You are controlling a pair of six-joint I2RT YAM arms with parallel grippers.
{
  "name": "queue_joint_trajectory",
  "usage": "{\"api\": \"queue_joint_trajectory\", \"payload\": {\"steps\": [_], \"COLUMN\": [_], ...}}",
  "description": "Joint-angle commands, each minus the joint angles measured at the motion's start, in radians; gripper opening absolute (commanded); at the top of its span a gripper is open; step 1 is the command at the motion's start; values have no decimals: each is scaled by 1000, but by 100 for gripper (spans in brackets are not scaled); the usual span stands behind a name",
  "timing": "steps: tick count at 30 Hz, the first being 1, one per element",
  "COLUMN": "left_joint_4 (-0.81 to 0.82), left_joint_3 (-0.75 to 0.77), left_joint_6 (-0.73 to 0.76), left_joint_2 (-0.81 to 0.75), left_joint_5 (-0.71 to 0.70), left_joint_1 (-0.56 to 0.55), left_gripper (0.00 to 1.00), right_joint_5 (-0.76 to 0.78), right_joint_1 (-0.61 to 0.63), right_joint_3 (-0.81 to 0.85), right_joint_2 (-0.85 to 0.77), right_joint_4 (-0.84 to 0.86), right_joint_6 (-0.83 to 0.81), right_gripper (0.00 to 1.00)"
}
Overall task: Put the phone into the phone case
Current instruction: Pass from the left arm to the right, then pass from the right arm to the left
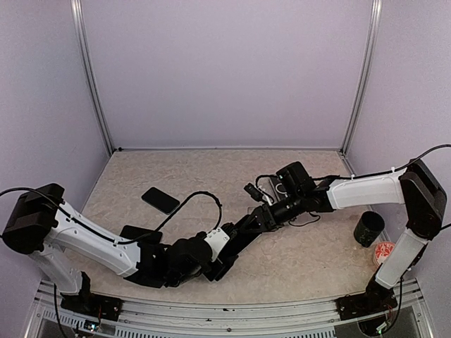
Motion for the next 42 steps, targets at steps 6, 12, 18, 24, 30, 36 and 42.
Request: {"api": "queue_joint_trajectory", "payload": {"steps": [6, 12, 18, 24, 30, 36, 42], "left_joint_4": [75, 78, 76, 79, 101, 160, 243], "left_joint_3": [-9, -7, -4, -8, -44, -108, -162], "left_joint_6": [9, 11, 11, 1, -84, -198, -290], "left_joint_2": [-9, -5, -4, -6, -48, -152, -233], "left_joint_5": [-36, -44, -53, -69, -19, 141, 335], "left_joint_1": [-9, -12, -14, -14, 26, 112, 189], "left_gripper": [13, 14, 19, 32, 70, 99, 99], "right_joint_5": [-96, -115, -131, -149, -138, -99, -90], "right_joint_1": [-30, -40, -43, -52, -60, -79, -94], "right_joint_3": [-34, -48, -54, -64, -71, -92, -143], "right_joint_2": [7, 9, 10, 7, -25, -68, -147], "right_joint_4": [78, 96, 115, 150, 184, 207, 302], "right_joint_6": [39, 49, 65, 83, 105, 109, 128], "right_gripper": [32, 18, 5, 0, 0, 0, 0]}}
